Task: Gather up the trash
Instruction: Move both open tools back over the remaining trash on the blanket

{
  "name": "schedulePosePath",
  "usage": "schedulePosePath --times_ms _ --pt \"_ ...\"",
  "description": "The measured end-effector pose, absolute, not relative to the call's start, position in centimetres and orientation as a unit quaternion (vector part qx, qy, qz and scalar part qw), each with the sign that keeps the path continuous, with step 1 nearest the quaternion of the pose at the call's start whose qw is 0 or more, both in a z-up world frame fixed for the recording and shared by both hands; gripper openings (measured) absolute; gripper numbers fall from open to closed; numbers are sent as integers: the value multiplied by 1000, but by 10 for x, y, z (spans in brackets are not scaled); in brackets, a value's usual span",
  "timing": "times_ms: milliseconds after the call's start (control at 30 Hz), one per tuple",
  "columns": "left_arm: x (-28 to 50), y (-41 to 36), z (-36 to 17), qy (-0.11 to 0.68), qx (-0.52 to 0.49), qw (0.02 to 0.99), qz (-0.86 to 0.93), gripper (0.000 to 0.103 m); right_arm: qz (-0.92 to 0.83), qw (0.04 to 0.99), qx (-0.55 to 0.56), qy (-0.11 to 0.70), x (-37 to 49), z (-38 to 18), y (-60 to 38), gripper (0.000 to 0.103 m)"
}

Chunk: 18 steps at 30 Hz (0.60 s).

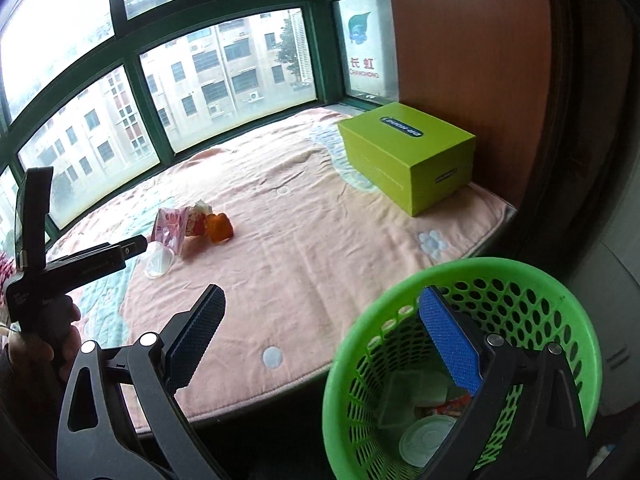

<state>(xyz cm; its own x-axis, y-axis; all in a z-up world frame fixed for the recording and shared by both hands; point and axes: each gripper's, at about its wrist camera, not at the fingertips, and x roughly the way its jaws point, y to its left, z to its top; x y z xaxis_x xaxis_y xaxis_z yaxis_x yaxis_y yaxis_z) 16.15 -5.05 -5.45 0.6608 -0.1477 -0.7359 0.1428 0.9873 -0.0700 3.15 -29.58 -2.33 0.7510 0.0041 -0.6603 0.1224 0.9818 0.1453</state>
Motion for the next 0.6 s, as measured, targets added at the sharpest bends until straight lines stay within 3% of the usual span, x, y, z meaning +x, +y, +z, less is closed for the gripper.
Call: schedulePosePath --times_ms 600 --pt "228 1 -119 454 -14 889 -67 72 29 922 67 380 96 -39 -239 96"
